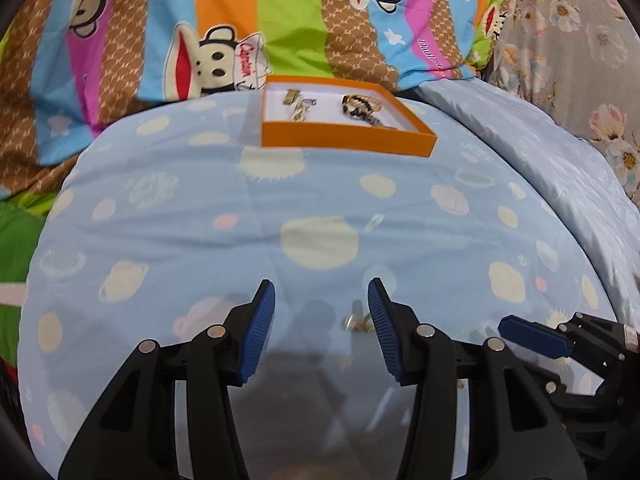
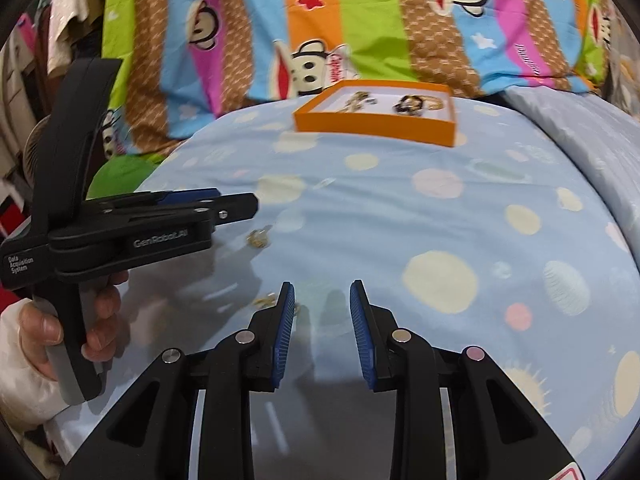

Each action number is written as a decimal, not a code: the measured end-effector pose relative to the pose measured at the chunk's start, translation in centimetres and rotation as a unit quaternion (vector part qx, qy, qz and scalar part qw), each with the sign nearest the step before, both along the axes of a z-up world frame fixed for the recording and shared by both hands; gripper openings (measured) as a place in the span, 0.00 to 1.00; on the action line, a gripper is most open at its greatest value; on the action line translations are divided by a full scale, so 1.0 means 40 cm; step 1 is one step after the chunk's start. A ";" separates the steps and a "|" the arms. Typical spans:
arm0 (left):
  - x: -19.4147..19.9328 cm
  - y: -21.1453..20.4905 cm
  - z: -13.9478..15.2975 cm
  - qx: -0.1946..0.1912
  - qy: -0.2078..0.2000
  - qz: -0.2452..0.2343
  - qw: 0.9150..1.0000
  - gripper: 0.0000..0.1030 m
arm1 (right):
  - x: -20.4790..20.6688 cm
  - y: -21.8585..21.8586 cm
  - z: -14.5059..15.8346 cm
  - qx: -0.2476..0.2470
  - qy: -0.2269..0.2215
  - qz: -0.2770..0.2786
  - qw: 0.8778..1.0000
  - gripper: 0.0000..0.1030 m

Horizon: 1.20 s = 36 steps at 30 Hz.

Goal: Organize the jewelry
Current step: 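Move the right tool back and grasp a small gold earring, then grasp the other small gold earring with the left tool while the right tool holds its earring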

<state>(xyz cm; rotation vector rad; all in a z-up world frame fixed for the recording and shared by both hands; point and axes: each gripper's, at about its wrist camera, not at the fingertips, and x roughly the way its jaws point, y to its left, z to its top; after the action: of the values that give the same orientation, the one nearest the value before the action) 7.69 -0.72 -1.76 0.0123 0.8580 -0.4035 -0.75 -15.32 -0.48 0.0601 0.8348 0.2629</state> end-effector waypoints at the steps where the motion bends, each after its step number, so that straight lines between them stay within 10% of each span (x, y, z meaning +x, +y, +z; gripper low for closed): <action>1: -0.003 0.009 -0.003 -0.003 0.003 0.004 1.000 0.45 | -0.001 0.008 -0.002 0.004 0.002 0.002 1.000 0.29; 14: -0.011 0.042 -0.030 -0.012 0.021 0.013 1.000 0.50 | 0.022 0.028 -0.020 0.027 0.033 -0.024 0.999 0.32; 22: -0.013 0.032 -0.029 -0.006 0.017 0.005 1.000 0.51 | 0.023 0.029 -0.025 0.032 0.037 -0.022 0.999 0.10; 36: -0.021 -0.032 -0.033 0.006 0.018 -0.039 0.999 0.58 | 0.021 0.000 -0.018 0.054 0.024 -0.041 0.997 0.10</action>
<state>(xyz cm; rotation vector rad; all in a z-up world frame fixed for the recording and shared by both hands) 6.86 -2.01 -3.07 0.0506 0.8977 -0.4736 0.07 -15.33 -1.20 0.2020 0.8635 0.2292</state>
